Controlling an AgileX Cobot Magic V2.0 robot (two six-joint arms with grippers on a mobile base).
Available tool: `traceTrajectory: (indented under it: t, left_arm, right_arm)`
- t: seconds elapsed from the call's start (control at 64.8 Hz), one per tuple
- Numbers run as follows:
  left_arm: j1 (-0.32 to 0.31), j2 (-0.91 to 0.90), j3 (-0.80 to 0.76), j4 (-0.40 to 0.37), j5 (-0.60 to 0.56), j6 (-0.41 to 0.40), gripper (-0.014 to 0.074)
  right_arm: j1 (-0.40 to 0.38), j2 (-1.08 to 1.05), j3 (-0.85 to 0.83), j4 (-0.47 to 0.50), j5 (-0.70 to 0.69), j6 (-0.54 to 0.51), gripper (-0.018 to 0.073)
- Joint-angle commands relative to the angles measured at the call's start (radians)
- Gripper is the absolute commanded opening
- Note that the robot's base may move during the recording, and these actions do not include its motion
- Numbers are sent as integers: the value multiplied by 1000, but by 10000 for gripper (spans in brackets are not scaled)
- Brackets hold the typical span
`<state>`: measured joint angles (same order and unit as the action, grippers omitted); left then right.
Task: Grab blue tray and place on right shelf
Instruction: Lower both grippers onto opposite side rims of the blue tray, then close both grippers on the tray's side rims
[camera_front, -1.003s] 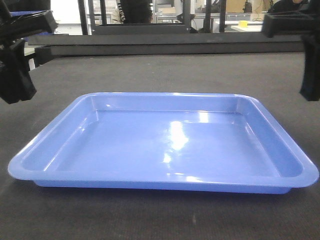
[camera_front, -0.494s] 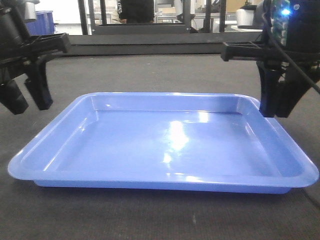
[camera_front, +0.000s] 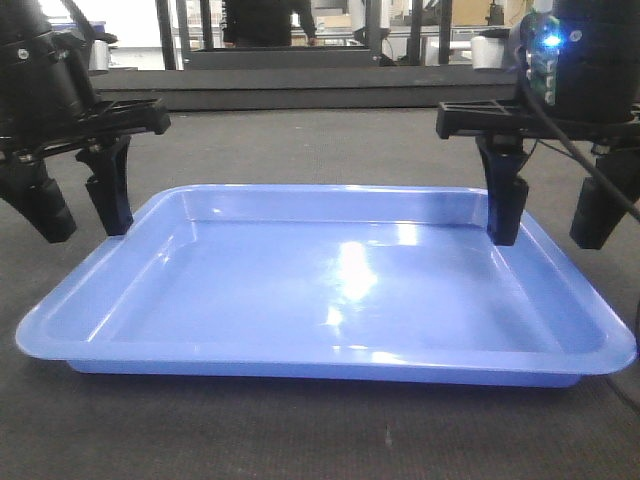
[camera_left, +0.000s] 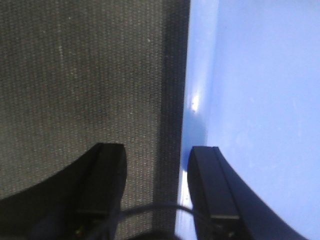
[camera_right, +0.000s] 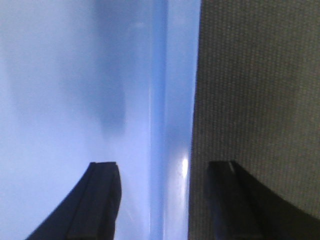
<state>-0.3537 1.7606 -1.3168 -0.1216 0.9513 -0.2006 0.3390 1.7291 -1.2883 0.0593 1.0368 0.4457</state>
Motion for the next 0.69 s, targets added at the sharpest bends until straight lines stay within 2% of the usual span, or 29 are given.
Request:
traceTrajectory:
  t: [0.0, 0.216, 0.293, 0.37, 0.555, 0.679]
  left_arm:
    - [-8, -44, -31, -2, -38, 3, 226]
    - [-8, -14, -31, 0, -64, 3, 223]
    - [-8, -1, -31, -24, -52, 3, 223]
    - [-19, 7, -31, -52, -48, 3, 223]
    - [-74, 9, -31, -44, -55, 3, 224]
    - [-77, 13, -31, -39, -37, 1, 224]
  right_arm:
    - [-3, -23, -34, -33, -21, 25, 483]
    - [-3, 3, -32, -48, -12, 57, 483]
    - [-3, 4, -32, -48, -18, 57, 483]
    - [-4, 4, -32, -48, -24, 57, 483]
    - [-4, 4, -32, -48, -24, 57, 483]
    - [-4, 4, -32, -49, -18, 57, 483]
